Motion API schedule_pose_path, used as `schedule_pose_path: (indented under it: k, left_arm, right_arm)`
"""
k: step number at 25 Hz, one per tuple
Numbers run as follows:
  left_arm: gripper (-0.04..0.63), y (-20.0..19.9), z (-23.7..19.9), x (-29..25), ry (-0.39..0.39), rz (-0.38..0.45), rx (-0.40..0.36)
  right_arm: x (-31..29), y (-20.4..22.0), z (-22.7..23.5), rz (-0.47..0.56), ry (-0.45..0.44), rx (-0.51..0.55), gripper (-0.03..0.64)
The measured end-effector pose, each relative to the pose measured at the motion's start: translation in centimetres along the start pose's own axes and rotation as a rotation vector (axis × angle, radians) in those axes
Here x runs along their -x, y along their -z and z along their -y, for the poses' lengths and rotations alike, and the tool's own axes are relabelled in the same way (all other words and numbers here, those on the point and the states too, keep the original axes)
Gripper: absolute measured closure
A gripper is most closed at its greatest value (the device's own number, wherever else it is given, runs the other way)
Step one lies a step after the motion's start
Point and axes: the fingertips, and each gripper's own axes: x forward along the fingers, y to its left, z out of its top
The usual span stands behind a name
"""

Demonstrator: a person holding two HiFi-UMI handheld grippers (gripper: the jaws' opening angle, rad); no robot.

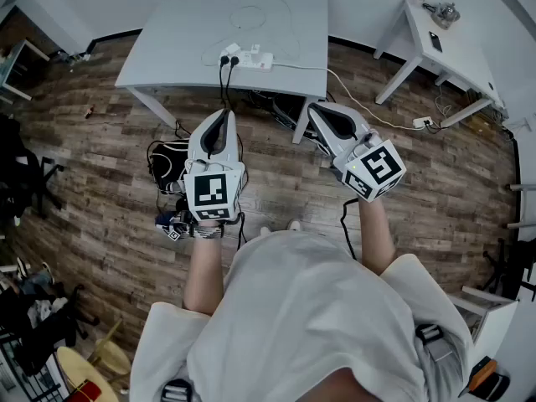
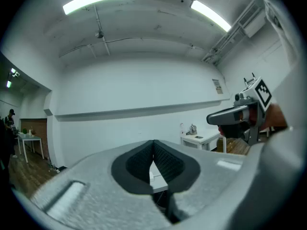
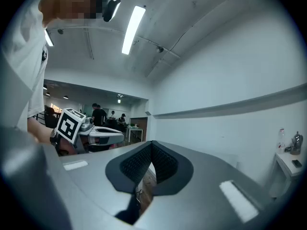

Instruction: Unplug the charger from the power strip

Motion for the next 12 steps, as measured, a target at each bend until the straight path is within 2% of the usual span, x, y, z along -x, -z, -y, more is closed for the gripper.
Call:
schedule_pose_path:
  k: [4,9,12]
  left_arm:
    - [0.591,0.3,-0.1,-0.5,0.000,-0.001,-0.001]
    - [0.591,0.9,-0.5,-0.8,0.007,-0.008,0.009]
    - [0.591,1.5,-1.1,-0.7,0.014,-0.018,0.021]
  right_arm:
    - [-0.3,0.1,0.4,0.006,0.004,-0.010,0.616]
    - [-0.4,-0.1,1.5,0.024,0.012,-0.148,0.615]
    - [-0.5,-0.1,0.9,-0.004,-0.015,-0.171,0.615]
